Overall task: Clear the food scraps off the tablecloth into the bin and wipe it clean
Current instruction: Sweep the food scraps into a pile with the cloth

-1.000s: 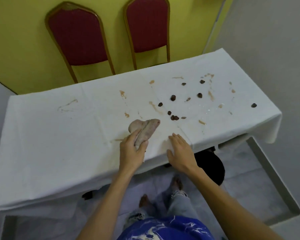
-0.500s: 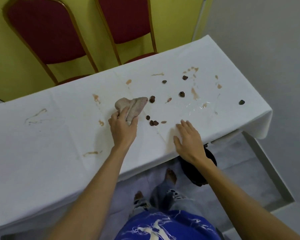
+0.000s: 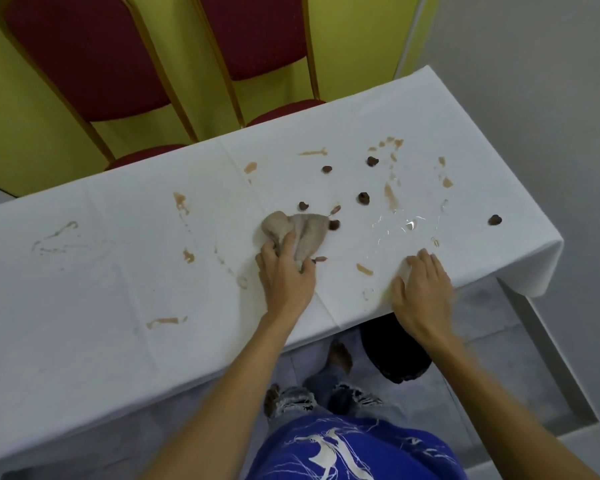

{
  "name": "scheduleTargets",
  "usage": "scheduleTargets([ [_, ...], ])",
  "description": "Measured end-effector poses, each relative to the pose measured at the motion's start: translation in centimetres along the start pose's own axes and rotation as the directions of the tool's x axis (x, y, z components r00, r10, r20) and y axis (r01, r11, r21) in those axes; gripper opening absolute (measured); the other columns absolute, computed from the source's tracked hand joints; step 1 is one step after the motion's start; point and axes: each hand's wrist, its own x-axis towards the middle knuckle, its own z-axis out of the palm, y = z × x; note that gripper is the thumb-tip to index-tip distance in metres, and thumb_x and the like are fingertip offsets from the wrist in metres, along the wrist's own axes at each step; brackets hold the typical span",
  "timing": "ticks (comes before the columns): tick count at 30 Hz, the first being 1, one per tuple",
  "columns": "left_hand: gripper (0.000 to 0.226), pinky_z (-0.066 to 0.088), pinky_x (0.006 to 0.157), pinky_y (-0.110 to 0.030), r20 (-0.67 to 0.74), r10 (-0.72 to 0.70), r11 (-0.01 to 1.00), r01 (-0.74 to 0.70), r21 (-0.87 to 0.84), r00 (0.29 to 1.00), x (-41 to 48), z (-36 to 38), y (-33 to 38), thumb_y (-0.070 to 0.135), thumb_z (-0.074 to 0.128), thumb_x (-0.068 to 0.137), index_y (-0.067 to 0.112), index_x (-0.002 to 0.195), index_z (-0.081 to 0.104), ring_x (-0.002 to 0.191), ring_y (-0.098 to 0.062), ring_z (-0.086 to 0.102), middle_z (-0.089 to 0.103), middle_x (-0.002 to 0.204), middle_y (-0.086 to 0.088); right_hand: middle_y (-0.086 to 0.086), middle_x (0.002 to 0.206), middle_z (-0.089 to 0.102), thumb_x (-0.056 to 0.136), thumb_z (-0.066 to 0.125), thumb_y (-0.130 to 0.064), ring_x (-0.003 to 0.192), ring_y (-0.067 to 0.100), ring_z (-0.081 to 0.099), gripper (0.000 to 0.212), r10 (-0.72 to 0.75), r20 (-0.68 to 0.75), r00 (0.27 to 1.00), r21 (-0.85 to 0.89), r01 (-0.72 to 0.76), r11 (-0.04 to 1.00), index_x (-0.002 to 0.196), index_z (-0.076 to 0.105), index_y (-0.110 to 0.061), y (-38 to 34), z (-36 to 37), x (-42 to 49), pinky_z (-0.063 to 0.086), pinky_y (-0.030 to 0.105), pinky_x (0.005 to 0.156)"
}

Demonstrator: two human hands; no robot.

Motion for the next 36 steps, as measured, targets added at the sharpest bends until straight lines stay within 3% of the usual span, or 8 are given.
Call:
scheduleTargets([
  [3,0.057,0.037,0.110,-0.042,0.075,0.091,0.996,-0.090,-0.023,0.993,-1.7,1.9,1.2,0.022,0.054,0.092,0.028,0.148,0.042,0.125,-0.029,0.033,0.035,0.140,-0.011,0.016,0.155,0.034,0.097,0.049,-0.024,0.146,0.032,0.025,0.046,-0.001,-0.013,1.000,0.014,0.001,1.000,0.138,0.043,-0.006,0.0,0.1,-0.3,0.023,0.049,0.119],
  [7,0.054,0.032,0.110,-0.035,0.000,0.147,0.988,-0.147,-0.045,0.989,0.4,1.3,2.4,0.019,0.055,0.093,0.026,0.145,0.047,0.128,-0.026,0.032,0.037,0.139,-0.012,0.014,0.157,0.032,0.098,0.046,-0.030,0.147,0.029,0.024,0.048,-0.016,-0.006,1.000,0.006,0.016,1.000,0.141,0.041,-0.008,0.5,0.1,-0.3,0.022,0.047,0.120],
  [13,0.055,0.031,0.109,-0.042,-0.160,0.025,0.997,-0.013,0.075,0.987,7.1,-2.1,1.2,0.017,0.057,0.092,0.020,0.146,0.045,0.128,-0.036,0.034,0.039,0.141,-0.019,0.013,0.158,0.033,0.099,0.046,-0.031,0.148,0.028,0.025,0.049,-0.025,-0.024,0.999,-0.032,0.025,0.999,0.142,0.041,-0.008,0.5,0.1,-0.5,0.021,0.044,0.122],
  [16,0.056,0.031,0.109,-0.045,-0.117,-0.024,0.989,0.041,0.144,0.993,7.9,-1.9,-0.2,0.018,0.056,0.093,0.019,0.148,0.042,0.129,-0.038,0.033,0.038,0.142,-0.021,0.013,0.158,0.032,0.099,0.046,-0.031,0.148,0.028,0.025,0.050,-0.013,-0.023,1.000,-0.046,0.012,0.999,0.143,0.041,-0.008,0.3,0.2,-0.4,0.021,0.045,0.122],
  [21,0.057,0.034,0.105,-0.043,-0.051,0.067,0.981,-0.056,0.184,0.996,5.7,0.0,0.5,0.014,0.056,0.092,0.020,0.147,0.043,0.122,-0.036,0.035,0.040,0.138,-0.020,0.016,0.157,0.034,0.099,0.044,-0.030,0.146,0.032,0.028,0.049,-0.012,-0.046,0.999,-0.075,0.009,0.997,0.141,0.043,-0.005,0.1,0.6,-0.5,0.023,0.047,0.120],
  [27,0.056,0.035,0.112,-0.040,0.074,0.186,0.981,-0.189,0.038,0.980,2.7,2.4,2.5,0.016,0.058,0.091,0.025,0.146,0.047,0.127,-0.028,0.036,0.041,0.143,-0.011,0.016,0.154,0.038,0.095,0.039,-0.034,0.144,0.032,0.033,0.052,-0.016,-0.074,0.997,-0.075,0.011,0.997,0.138,0.047,-0.005,0.2,0.7,-0.5,0.025,0.047,0.118],
  [33,0.052,0.034,0.114,-0.043,-0.058,0.205,0.974,-0.198,0.109,0.977,12.8,0.8,6.2,0.020,0.056,0.094,0.021,0.145,0.047,0.133,-0.032,0.032,0.040,0.143,-0.016,0.011,0.157,0.036,0.097,0.035,-0.037,0.147,0.027,0.030,0.053,-0.009,-0.068,0.998,-0.059,0.005,0.998,0.140,0.047,-0.009,0.4,0.9,-0.5,0.021,0.045,0.120],
  [36,0.053,0.035,0.112,-0.044,0.000,0.196,0.955,-0.190,0.227,0.981,17.6,1.1,7.6,0.022,0.056,0.095,0.022,0.146,0.045,0.134,-0.034,0.033,0.041,0.146,-0.015,0.011,0.156,0.036,0.097,0.029,-0.040,0.147,0.026,0.029,0.056,-0.013,-0.070,0.997,-0.045,0.010,0.999,0.141,0.047,-0.009,0.6,1.1,-0.4,0.023,0.046,0.120],
])
